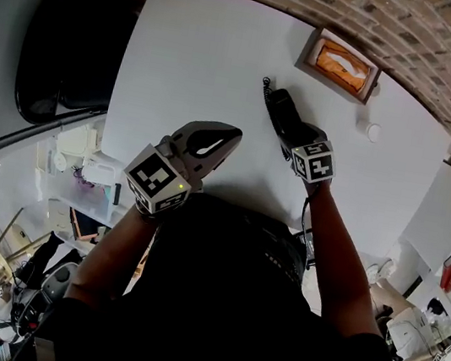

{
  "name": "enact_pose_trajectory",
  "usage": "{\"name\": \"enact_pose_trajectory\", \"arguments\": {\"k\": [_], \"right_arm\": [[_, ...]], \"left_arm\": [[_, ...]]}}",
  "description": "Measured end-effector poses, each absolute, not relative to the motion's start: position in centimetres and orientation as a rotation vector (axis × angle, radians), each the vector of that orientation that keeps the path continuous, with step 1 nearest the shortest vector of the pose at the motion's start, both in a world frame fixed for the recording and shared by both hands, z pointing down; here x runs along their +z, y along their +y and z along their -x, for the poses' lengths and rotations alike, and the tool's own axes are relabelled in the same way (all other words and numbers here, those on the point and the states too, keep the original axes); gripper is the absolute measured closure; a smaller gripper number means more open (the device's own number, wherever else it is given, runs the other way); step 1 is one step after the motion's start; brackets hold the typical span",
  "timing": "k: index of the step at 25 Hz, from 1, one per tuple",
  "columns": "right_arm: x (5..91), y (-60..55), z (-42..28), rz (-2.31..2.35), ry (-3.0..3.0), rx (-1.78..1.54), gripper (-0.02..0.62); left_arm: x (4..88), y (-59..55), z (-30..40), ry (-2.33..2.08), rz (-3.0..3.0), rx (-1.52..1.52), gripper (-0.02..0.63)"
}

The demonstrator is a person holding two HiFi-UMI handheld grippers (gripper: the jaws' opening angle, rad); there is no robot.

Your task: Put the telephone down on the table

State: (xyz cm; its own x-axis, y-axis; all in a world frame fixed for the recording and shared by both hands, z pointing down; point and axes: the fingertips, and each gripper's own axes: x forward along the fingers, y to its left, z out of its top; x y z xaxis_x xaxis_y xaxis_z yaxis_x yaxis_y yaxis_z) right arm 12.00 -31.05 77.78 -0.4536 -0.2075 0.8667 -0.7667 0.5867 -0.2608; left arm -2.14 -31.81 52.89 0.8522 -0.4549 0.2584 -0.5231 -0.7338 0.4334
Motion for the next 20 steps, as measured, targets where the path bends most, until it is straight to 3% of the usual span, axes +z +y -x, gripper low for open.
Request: {"name": "enact_pose_trajectory", "arguments": {"k": [8, 20], "right_arm": [[76.0, -30.6, -12.1, -0.784, -2.040, 0.874, 0.310], [66.1, -28.8, -13.4, -0.881, -2.225, 0.725, 0.310]], "left_arm": [[51.8, -30.7, 1.9, -0.731, -2.544, 0.185, 0.598], [47.9, -25.9, -2.3, -0.740, -2.643, 0.142, 0.598]]}}
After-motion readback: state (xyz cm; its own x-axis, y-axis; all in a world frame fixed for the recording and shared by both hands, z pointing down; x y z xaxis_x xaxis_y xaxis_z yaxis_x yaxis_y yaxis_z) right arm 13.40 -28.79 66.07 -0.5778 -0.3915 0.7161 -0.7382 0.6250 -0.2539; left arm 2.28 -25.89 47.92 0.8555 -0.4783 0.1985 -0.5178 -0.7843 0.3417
